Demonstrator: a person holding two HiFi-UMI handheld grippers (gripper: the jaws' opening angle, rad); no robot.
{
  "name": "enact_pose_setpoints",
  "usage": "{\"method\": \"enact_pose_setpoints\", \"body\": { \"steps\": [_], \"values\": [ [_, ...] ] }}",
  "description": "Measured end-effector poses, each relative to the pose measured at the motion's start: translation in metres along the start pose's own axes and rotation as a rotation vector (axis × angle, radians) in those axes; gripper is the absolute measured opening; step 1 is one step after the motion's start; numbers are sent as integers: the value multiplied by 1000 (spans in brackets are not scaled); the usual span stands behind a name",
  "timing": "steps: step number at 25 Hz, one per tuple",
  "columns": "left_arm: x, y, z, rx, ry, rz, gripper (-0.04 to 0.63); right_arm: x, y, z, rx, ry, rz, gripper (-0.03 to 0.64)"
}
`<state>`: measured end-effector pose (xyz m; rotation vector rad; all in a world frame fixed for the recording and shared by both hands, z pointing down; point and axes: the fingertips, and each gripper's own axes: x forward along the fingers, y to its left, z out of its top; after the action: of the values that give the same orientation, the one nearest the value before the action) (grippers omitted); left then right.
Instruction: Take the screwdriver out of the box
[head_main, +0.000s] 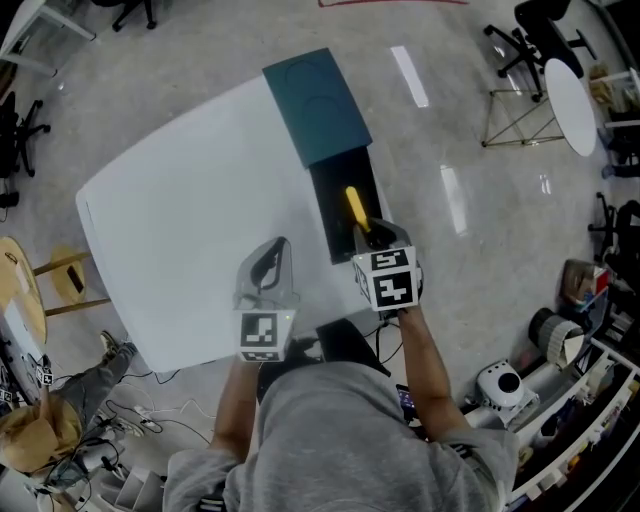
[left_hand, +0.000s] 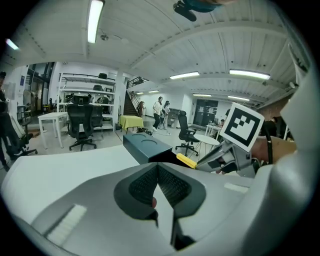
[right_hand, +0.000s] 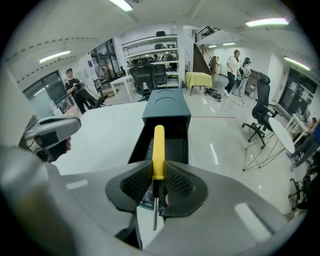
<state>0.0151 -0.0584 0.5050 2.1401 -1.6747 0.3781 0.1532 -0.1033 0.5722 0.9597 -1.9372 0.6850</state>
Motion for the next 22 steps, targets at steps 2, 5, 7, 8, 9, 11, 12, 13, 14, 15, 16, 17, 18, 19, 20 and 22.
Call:
{"method": "enact_pose_setpoints", "body": {
  "steps": [2,5,7,8,9,11,12,13,14,15,16,17,18,19,20,22],
  "values": [
    [-7,-4,9,9,-17,8,12,-13,2,3,-12,-27,3,77],
    [-19,-10,21,17,-42,27,12,-32,4,7,-32,-62,9,77],
    [-25,-15,27,18,-53,38,12,-44,6,10,-44,-88,17,77],
    [-29,-18,29,19,-58,43,11,-50,7,11,-48,-100,22,77],
    [-32,-22,32,19,-62,48,12,-56,8,12,-52,-112,27,77],
    [-39,-28,38,20,-74,59,12,-68,9,15,-62,-137,36,77],
    [-42,-30,41,21,-80,65,12,-73,12,16,-68,-147,43,77],
    [-46,-30,43,22,-85,72,12,-77,15,18,-75,-157,50,77],
    [-50,-29,44,24,-90,79,12,-79,20,19,-83,-166,57,77],
    [-54,-26,45,24,-95,87,12,-81,25,21,-90,-175,64,77],
    [-58,-23,46,24,-100,95,11,-82,30,22,-98,-182,70,77],
    [-61,-19,47,24,-106,105,12,-82,36,24,-106,-189,77,77],
    [-65,-15,48,25,-112,116,12,-83,41,26,-113,-195,86,77],
    [-69,-11,49,25,-118,128,12,-84,46,28,-121,-202,94,77],
    [-73,-8,51,26,-124,140,12,-85,51,30,-128,-209,103,77],
    [-81,-3,53,28,-136,159,11,-89,60,32,-144,-221,116,77]
  ]
}}
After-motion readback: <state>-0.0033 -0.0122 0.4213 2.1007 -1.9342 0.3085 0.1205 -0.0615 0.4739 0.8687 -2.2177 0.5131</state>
